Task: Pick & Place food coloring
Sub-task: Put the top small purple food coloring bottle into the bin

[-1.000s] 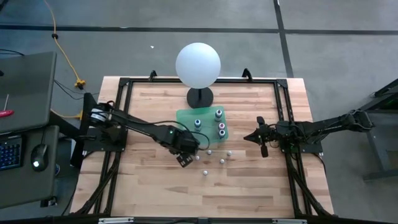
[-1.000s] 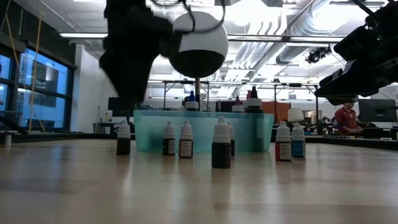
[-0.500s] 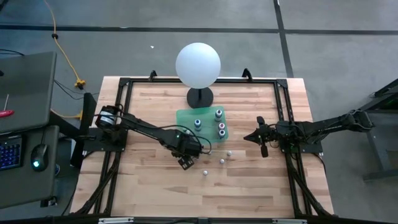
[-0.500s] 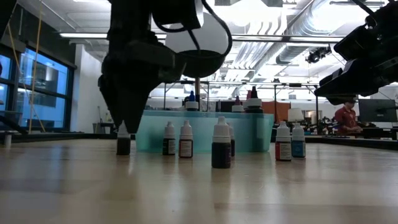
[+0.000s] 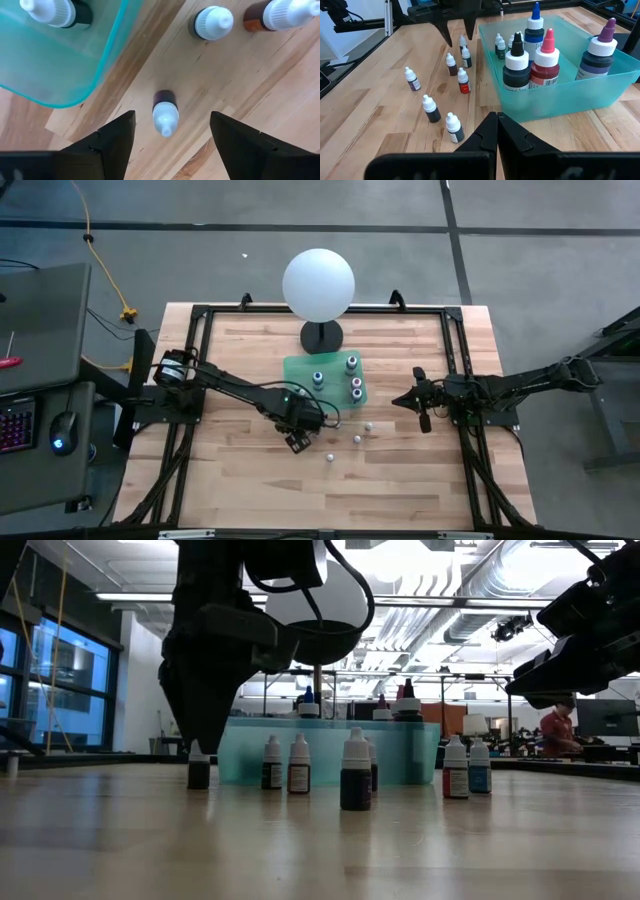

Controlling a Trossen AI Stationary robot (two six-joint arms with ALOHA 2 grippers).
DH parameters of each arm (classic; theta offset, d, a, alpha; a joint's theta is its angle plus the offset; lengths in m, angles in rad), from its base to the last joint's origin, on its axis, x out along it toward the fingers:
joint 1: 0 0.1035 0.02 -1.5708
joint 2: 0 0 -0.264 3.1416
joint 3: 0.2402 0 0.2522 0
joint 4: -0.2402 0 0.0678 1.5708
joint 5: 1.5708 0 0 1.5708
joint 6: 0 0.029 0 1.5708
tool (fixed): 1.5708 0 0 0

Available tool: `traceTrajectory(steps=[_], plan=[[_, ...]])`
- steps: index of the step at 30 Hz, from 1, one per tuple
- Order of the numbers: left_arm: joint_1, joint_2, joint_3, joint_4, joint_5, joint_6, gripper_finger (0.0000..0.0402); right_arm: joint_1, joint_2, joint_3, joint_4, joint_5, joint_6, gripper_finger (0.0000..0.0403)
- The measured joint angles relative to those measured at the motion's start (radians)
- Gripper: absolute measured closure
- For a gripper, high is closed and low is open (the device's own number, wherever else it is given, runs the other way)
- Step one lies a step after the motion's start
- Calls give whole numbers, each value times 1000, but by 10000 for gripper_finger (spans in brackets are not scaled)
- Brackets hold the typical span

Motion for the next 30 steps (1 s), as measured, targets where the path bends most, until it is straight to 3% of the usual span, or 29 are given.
traceTrajectory(steps=[15, 30], plan=[[0, 0, 0, 8, -10, 10, 239, 0, 0, 0, 0, 0, 0, 402], [0, 0, 0, -34, 0, 60, 246, 0, 0, 0, 0, 0, 0, 402]])
